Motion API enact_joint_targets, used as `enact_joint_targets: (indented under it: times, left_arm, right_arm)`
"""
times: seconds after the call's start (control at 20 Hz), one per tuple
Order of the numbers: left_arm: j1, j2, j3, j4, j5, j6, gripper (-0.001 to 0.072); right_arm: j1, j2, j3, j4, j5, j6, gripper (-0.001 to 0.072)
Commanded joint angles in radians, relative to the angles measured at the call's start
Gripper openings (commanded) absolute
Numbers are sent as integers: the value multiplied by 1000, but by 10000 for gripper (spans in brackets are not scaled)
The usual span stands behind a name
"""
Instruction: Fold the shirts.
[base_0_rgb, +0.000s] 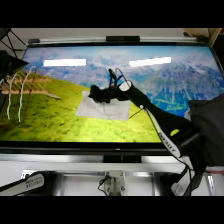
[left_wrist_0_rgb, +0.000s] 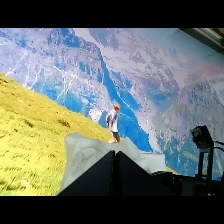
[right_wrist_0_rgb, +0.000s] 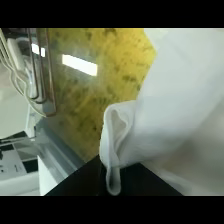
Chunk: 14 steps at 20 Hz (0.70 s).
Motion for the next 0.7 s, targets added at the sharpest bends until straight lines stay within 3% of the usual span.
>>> enact_joint_targets:
  times: [0.0, 0.15, 0.25, 0.4, 0.5, 0.55, 0.65]
  left_arm:
    - [-31, 5, -40, 3, 18, 6, 29]
    - [-40, 2, -48, 2, 43, 6, 29]
    - [-40, 3, -48, 3, 41, 6, 30]
    - [-40, 4, -48, 3, 42, 13, 29]
    - [-40, 4, -48, 3, 42, 17, 30]
    - [-40, 4, -48, 3, 42, 17, 30]
    - [-41, 3, -48, 2, 42, 29, 30]
  right_arm:
    - [22, -20, 1, 109, -41, -65, 611]
    - [-3, -7, 1, 106, 26, -95, 635]
    - [-67, 32, 1, -1, 108, -103, 635]
    - [-215, 127, 1, -461, 303, 75, 635]
    - [-309, 159, 1, -831, 536, 222, 635]
    - [-344, 157, -6, -896, 635, 230, 635]
    - [-396, 155, -68, -793, 661, 190, 667]
